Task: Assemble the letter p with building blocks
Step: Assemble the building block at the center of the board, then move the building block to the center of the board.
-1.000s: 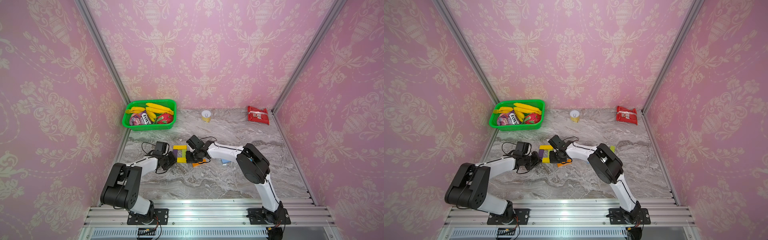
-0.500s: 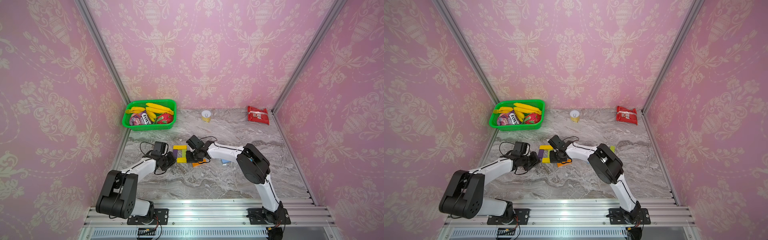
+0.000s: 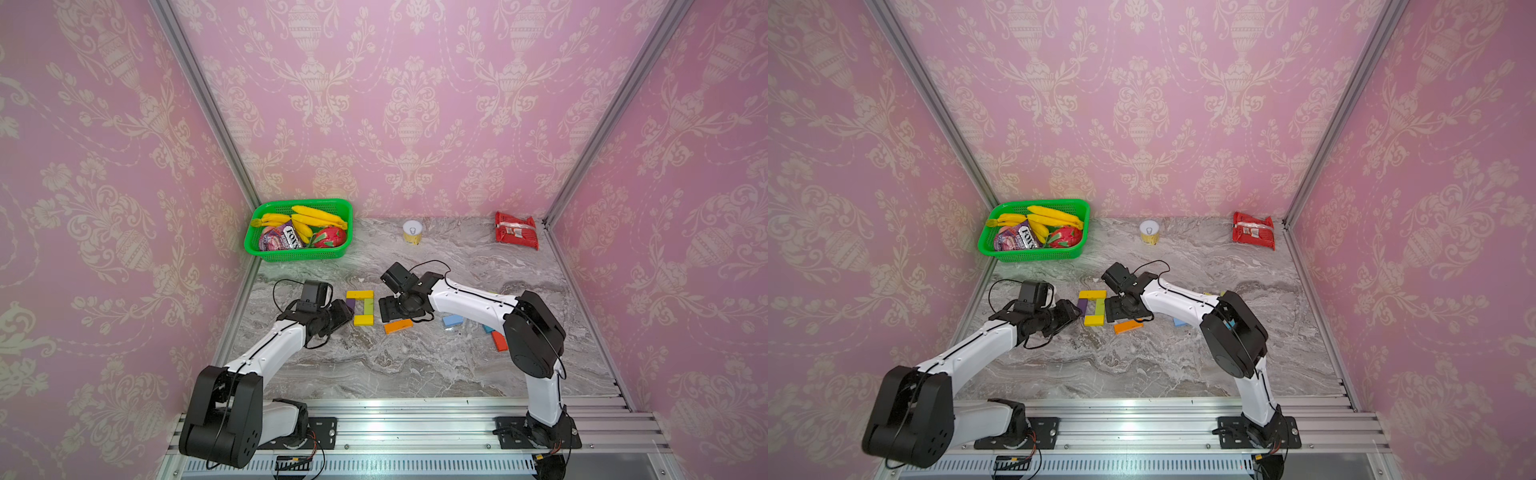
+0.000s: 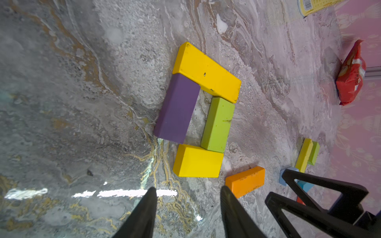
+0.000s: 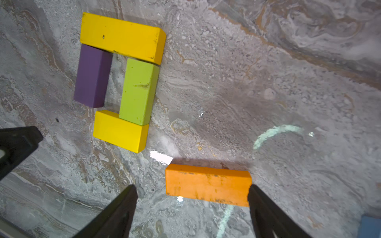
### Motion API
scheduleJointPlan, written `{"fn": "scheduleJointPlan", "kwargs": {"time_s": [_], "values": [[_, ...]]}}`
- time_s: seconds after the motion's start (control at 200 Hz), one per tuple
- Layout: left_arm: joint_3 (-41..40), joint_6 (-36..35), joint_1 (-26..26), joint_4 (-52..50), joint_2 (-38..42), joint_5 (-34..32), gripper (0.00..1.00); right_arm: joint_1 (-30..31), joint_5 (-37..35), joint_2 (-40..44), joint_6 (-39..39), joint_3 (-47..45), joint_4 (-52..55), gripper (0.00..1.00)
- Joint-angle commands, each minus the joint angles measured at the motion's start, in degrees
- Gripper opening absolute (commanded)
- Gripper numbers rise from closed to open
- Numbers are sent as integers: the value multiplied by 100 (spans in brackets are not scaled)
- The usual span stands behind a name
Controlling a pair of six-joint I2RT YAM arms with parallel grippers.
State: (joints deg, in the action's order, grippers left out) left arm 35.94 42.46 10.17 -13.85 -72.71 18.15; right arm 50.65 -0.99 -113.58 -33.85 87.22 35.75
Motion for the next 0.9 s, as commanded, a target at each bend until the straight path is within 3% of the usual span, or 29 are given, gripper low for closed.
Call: {"fn": "scheduleJointPlan", "kwargs": {"time_s": [0.0,0.295,0.44,0.635,0.745,0.895], "values": [[95,-197,134,-176,126,232,61,-38,-224,309,-117,-393,447,88],[563,-315,938,-80,-494,608,57,-239,-375,802,-594,-1147,15,88],[812,-361,1141,-205,-797,532,54,-532,152,846,-441,-1373,-375,87],[1055,-510,1198,-554,-507,-287,56,-487,83,969,-628,-1314,-296,87],[1406,-777,1189,-873,-401,-705,57,-354,316,709,-939,-984,-134,87],[1671,-959,1107,-1120,-449,-809,58,-37,121,-264,-1045,248,858,88]]}}
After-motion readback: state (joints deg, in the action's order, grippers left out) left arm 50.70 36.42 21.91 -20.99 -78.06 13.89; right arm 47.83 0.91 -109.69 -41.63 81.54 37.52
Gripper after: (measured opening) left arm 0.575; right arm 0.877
